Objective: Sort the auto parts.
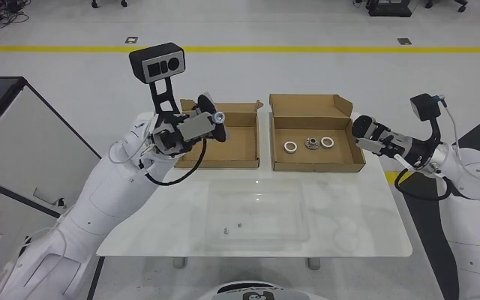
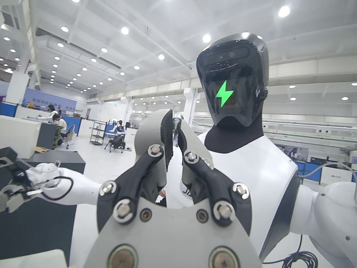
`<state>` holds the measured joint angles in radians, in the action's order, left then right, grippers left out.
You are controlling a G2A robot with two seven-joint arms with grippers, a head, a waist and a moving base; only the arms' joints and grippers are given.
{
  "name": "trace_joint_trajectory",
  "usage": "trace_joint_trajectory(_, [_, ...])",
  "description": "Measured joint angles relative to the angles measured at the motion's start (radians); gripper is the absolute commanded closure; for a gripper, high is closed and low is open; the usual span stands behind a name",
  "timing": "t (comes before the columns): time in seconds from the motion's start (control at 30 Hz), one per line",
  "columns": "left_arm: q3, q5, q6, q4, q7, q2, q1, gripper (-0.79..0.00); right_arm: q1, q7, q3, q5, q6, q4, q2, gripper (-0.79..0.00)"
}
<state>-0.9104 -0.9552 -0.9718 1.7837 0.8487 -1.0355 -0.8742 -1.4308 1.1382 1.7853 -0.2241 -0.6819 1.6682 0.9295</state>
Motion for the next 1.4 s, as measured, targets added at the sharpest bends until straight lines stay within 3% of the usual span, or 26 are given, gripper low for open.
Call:
trace_joint_trajectory(0.33, [-0.050,0.133,0.009,-0.027,0.009,0.013,-0.020,0.000,0.000,0.000,0.000,0.000,0.000,0.000,0.000,-0.785])
trace_joint_trajectory(0.53, [-0.046,0.097,0.004,-0.005,0.004,0.013,-0.029,0.000,0.000,0.000,0.000,0.000,0.000,0.000,0.000,-0.785])
trace_joint_trajectory(0.8, [-0.014,-0.103,-0.018,0.063,-0.018,-0.007,-0.023,0.000,0.000,0.000,0.000,0.000,0.000,0.000,0.000,-0.785])
trace_joint_trajectory(1.03, [-0.031,-0.181,0.012,0.076,0.013,-0.030,-0.029,0.000,0.000,0.000,0.000,0.000,0.000,0.000,0.000,-0.785])
trace_joint_trajectory(1.4, [-0.126,-0.033,0.091,0.010,0.091,-0.047,-0.070,0.000,0.000,0.000,0.000,0.000,0.000,0.000,0.000,-0.785])
